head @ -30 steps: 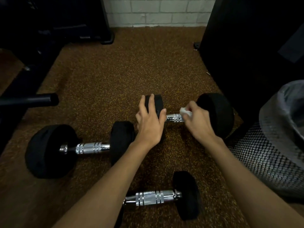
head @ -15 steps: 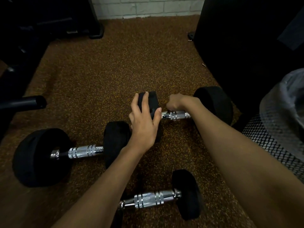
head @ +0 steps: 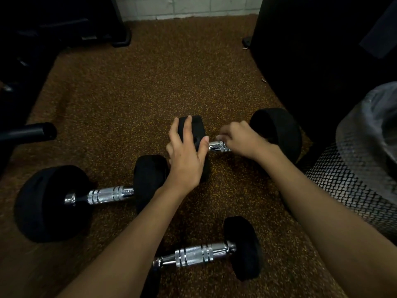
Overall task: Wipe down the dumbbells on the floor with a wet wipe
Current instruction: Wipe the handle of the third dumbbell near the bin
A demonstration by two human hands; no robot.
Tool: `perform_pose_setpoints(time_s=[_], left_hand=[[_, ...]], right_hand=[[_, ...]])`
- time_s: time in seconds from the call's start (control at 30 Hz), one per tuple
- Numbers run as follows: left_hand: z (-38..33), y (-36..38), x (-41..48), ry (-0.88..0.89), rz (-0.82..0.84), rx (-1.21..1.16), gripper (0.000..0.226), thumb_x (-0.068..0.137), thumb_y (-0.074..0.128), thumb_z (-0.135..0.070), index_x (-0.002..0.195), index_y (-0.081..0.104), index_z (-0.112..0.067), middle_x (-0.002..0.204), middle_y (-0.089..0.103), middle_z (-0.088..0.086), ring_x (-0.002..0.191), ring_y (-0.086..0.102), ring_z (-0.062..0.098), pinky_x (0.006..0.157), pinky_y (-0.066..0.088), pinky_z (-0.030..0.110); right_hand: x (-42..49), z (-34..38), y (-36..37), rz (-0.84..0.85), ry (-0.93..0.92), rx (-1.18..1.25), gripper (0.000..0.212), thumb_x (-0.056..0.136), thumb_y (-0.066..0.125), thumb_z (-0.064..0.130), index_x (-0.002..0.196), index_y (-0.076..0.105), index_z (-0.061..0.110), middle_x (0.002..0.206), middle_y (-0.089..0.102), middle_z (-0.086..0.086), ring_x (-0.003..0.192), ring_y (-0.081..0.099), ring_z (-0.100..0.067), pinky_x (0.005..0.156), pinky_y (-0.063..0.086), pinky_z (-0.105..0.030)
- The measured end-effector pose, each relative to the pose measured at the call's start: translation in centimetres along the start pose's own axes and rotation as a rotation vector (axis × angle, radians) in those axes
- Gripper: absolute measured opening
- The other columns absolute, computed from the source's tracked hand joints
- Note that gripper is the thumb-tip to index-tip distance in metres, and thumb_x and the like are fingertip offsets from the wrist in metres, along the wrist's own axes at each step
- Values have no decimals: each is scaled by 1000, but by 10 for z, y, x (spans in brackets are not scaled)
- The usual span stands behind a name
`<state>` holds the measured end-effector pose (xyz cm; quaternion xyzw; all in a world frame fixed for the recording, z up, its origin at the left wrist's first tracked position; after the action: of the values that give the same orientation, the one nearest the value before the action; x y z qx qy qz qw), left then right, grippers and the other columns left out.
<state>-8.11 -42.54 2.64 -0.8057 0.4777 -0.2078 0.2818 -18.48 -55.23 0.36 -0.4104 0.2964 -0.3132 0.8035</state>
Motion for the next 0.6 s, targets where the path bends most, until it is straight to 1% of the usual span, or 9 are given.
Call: perform_pose_setpoints(time_s=[0.07,0.13,0.17,0.2,0.27,0.33,0.43,0.5,0.6], left_hand=[[0,0,0,-4,-2,5,61,96,39,-45,150,13,-28,156,-2,1,137,16,35,108,23,42],[0,0,0,1,-4,4,62,96,39,-44,150,14,-28,156,-2,1,137,16,35,108,22,41],[1,0,0,4,-2,0,62,96,39,-44,150,14,-28,156,-2,1,137,15,34,108,21,41],[1,0,0,4,1,-4,62,96,39,-45,150,14,-28,156,-3,0,138,15,34,108,21,41],[2,1,0,2,2,-3,62,96,39,-45,150,13,-29,156,-3,0,138,15,33,108,21,41],[1,1,0,-2,-1,6,62,96,39,-45,150,13,-28,156,-3,1,138,15,34,108,22,41],[1,0,1,-8,1,9,62,96,39,-45,150,13,-28,156,-3,2,138,15,34,107,23,42],[0,0,2,-8,5,-2,62,96,39,-45,150,13,-28,157,-3,1,138,15,34,107,23,41],[0,-1,2,2,-2,-11,62,96,39,-44,150,14,-29,157,-3,0,138,14,33,104,20,34]], right_hand=[[-25,5,2,-144,-105,53,23,96,49,24,111,66,16,98,67,-7,93,63,-21,79,49,-30],[-48,3,0,-260,-194,51,27,95,50,15,119,63,13,113,68,-11,103,63,-22,94,46,-27],[-53,0,-1,-288,-211,34,28,95,50,12,119,62,11,115,67,-12,104,63,-22,96,45,-27],[-53,-5,-2,-296,-205,13,27,94,50,12,118,63,12,113,67,-12,102,64,-23,96,47,-30],[-42,-15,-5,-283,-116,-18,22,96,48,18,109,64,13,98,69,-10,88,65,-23,84,53,-39],[-29,-16,-6,-264,-19,-40,22,96,48,25,100,65,13,85,67,-9,79,64,-24,72,53,-37],[-23,2,5,-282,-54,-27,20,96,48,21,98,64,9,87,68,-13,82,64,-28,75,51,-35],[-36,12,16,-347,-176,4,20,95,49,10,106,64,5,101,69,-15,95,64,-29,91,48,-37],[-58,4,23,-395,-250,21,36,91,53,0,126,58,6,131,58,-14,126,50,-25,111,29,-34]])
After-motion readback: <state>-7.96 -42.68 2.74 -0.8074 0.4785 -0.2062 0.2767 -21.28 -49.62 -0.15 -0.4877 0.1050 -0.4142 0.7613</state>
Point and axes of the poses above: each hand's wrist, its own x-axis towards the middle knuckle, its own y-axis out of the palm, z = x × y, the point moved 6 cm from there along x, towards the middle knuckle
